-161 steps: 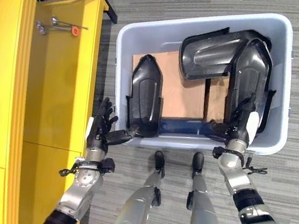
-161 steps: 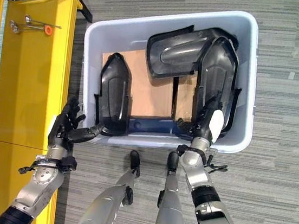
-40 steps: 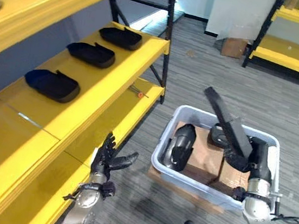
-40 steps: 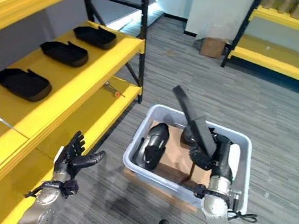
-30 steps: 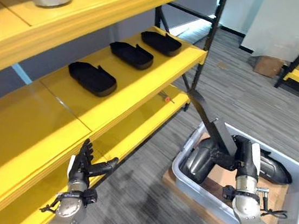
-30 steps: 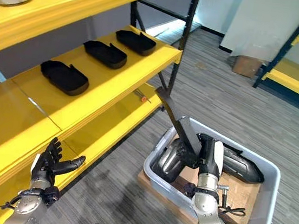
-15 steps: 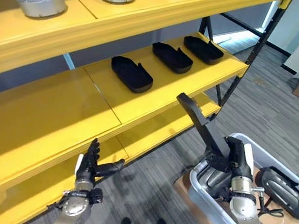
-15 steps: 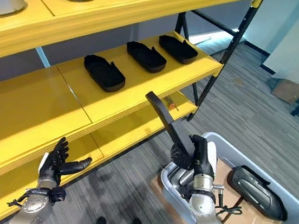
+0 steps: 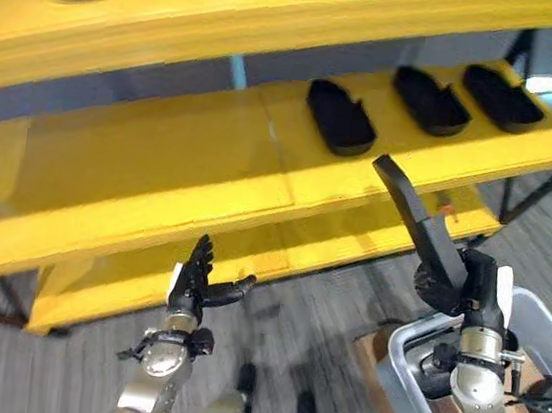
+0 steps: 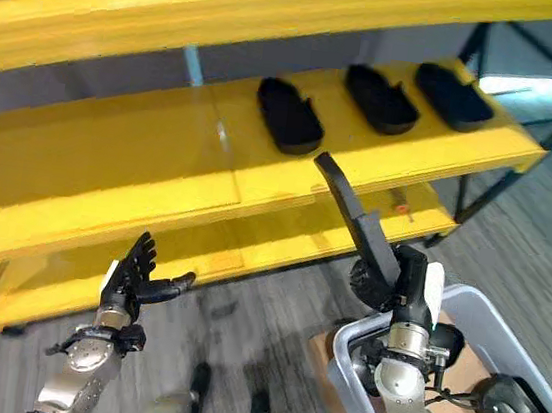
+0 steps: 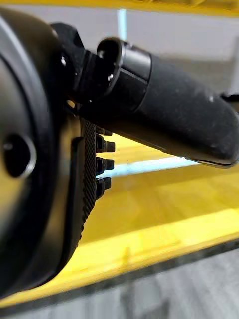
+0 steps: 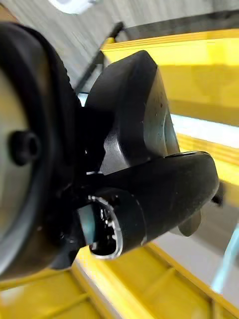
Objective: Move parts from the plastic box to the shelf.
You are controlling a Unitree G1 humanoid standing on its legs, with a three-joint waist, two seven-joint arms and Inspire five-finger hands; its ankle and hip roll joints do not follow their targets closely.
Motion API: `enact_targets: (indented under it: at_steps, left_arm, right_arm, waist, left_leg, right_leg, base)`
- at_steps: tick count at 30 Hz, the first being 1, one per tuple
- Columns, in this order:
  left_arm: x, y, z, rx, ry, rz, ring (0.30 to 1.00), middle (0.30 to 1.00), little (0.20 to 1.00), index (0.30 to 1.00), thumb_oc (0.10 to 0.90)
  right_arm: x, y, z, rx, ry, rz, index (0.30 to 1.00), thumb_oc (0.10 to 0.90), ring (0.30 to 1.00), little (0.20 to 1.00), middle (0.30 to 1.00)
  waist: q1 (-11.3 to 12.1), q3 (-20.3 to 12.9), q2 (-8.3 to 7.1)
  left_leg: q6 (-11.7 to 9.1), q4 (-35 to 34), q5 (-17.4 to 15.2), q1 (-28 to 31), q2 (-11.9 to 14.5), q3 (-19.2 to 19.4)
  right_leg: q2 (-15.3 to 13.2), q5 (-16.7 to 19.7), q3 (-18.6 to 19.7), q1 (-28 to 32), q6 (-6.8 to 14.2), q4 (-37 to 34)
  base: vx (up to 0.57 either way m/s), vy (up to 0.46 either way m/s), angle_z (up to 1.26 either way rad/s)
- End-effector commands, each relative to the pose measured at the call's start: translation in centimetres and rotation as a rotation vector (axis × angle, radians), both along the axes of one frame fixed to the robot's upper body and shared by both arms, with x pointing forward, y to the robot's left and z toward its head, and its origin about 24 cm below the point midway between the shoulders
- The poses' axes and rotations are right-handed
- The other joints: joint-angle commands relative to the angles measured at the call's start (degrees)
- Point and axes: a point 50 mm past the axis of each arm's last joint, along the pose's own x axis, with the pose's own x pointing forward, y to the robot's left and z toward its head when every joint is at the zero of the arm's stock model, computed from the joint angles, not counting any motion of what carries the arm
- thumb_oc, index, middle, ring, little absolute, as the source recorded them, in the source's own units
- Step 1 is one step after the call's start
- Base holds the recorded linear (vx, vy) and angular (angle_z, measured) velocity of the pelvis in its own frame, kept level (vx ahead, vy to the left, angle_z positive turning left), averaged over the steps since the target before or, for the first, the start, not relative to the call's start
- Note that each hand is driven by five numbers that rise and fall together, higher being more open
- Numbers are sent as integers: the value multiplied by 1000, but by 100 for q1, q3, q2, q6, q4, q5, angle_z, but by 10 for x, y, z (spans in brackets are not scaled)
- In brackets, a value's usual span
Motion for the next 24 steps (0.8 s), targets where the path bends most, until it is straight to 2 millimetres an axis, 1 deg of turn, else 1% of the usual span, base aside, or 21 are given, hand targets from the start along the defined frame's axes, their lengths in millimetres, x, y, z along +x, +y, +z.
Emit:
enact_targets:
  at_steps: [1,2,3,4,5,6,7,8,9,10,11,13,17,18,19,20,21,22,23,24]
  left_arm:
    - [5,12,36,12,-203,38,1000,1000,1000,1000,900]
    - [5,12,35,13,-201,45,1000,1000,1000,1000,900]
    - [5,11,33,1,-197,52,1000,1000,1000,1000,900]
    - [4,9,31,-7,-190,46,1000,1000,1000,1000,900]
    - [4,10,30,1,-186,46,1000,1000,1000,1000,900]
    - [3,10,30,6,-188,49,1000,1000,1000,1000,900]
    - [4,12,32,13,-196,56,1000,1000,1000,1000,900]
    - [6,22,42,51,-234,90,1000,1000,1000,1000,900]
    - [7,22,42,52,-235,92,1000,1000,1000,1000,900]
    - [7,26,44,60,-244,109,1000,1000,1000,1000,900]
    - [12,31,51,75,-271,142,1000,1000,1000,1000,900]
    - [16,32,56,75,-291,161,1000,1000,1000,1000,900]
    - [18,35,60,79,-305,192,1000,1000,1000,1000,900]
    - [18,34,60,78,-305,191,1000,1000,1000,1000,900]
    - [18,34,60,78,-305,191,1000,1000,1000,1000,900]
    - [18,33,60,78,-300,185,1000,1000,1000,1000,900]
    - [18,33,60,78,-301,186,1000,1000,1000,1000,900]
    - [18,32,59,79,-294,180,1000,1000,1000,1000,900]
    - [18,31,59,81,-296,171,1000,1000,1000,1000,900]
    - [19,31,61,84,-302,165,1000,1000,1000,1000,900]
  right_arm:
    - [5,-5,64,-55,-348,-3,300,400,300,300,300]
    - [5,-4,65,-58,-351,-1,300,400,300,300,300]
    - [3,-4,65,-62,-347,3,300,400,300,300,300]
    - [1,-4,62,-67,-337,2,300,400,300,300,300]
    - [0,-4,61,-66,-333,2,300,400,300,300,300]
    - [-1,-2,59,-62,-325,6,300,400,300,300,300]
    - [1,0,59,-47,-325,7,300,400,300,300,300]
    - [7,8,59,-41,-325,34,300,400,300,300,300]
    - [7,9,59,-40,-326,35,300,400,300,300,300]
    - [10,13,59,-37,-325,47,300,400,300,300,300]
    - [16,20,61,-7,-334,70,300,400,300,300,300]
    - [21,27,65,0,-347,95,300,400,300,300,300]
    - [31,39,71,12,-360,136,300,400,300,300,300]
    - [32,42,71,15,-357,146,300,400,300,300,300]
    - [32,42,71,16,-357,146,300,400,300,300,300]
    - [34,47,72,13,-357,173,300,400,300,300,300]
    - [34,48,72,13,-358,174,300,400,300,300,300]
    - [36,51,73,16,-357,192,300,400,300,300,300]
    - [37,55,75,17,-363,211,300,400,300,300,300]
    - [38,57,77,16,-371,222,300,400,300,300,300]
  waist:
    - [-172,-578,-82]
    - [-147,-598,-44]
    - [-176,-641,9]
    - [-164,-683,54]
    - [-149,-710,85]
    - [-131,-744,73]
    - [-98,-763,43]
    - [-4,-808,-83]
    - [7,-809,-104]
    - [36,-817,-156]
    - [85,-820,-249]
    - [129,-811,-332]
    - [209,-820,-446]
    - [236,-814,-463]
    - [238,-814,-469]
    - [280,-764,-493]
    - [285,-761,-493]
    - [299,-672,-464]
    - [297,-565,-431]
    - [290,-471,-387]
  left_leg:
    - [-147,-862,718,604,207,55]
    - [-233,-880,732,487,223,114]
    - [-285,-880,681,502,276,351]
    - [-297,-880,629,567,272,438]
    - [-298,-880,608,578,223,444]
    - [-254,-880,534,656,137,486]
    - [-213,-880,495,710,60,526]
    - [-41,-880,375,798,-110,701]
    - [-31,-880,368,802,-126,727]
    - [29,-862,312,819,-181,800]
    - [130,-797,228,795,-306,921]
    - [241,-715,111,731,-450,973]
    - [404,-645,-88,667,-685,962]
    - [450,-638,-131,683,-748,922]
    - [456,-634,-136,680,-755,927]
    - [570,-610,-246,739,-893,868]
    - [574,-606,-248,736,-891,876]
    - [658,-601,-296,825,-974,808]
    - [705,-607,-319,887,-1023,778]
    - [744,-623,-306,920,-1035,704]
  right_leg:
    - [-328,226,314,549,675,-557]
    - [-350,209,352,652,702,-615]
    - [-401,155,338,751,735,-677]
    - [-449,122,339,850,771,-733]
    - [-530,118,371,911,798,-776]
    - [-653,149,361,971,839,-853]
    - [-757,170,388,985,893,-882]
    - [-1016,265,520,939,1068,-909]
    - [-1037,266,541,932,1079,-915]
    - [-1126,325,571,890,1142,-919]
    - [-1291,450,608,820,1267,-941]
    - [-1467,661,630,715,1398,-973]
    - [-1668,988,702,518,1547,-924]
    - [-1693,1057,707,477,1558,-859]
    - [-1701,1055,713,471,1563,-855]
    - [-1719,1298,725,322,1530,-409]
    - [-1714,1282,740,296,1529,-371]
    - [-1663,1556,722,121,1421,164]
    - [-1631,1838,658,-63,1338,504]
    - [-1557,1935,652,-182,1273,788]
  base:
    - [285,257,29]
    - [147,167,15]
    - [220,255,-1]
    - [240,304,-23]
    - [233,276,-31]
    - [232,281,-43]
    - [305,410,-87]
    - [243,346,-81]
    - [197,314,-73]
    - [95,208,-34]
    - [99,251,-27]
    - [68,215,-20]
    - [54,170,-14]
    - [49,107,-4]
    - [72,166,-5]
    - [40,114,-7]
    - [55,212,-12]
    - [1,148,-4]
    - [6,187,-3]
    - [-1,120,6]
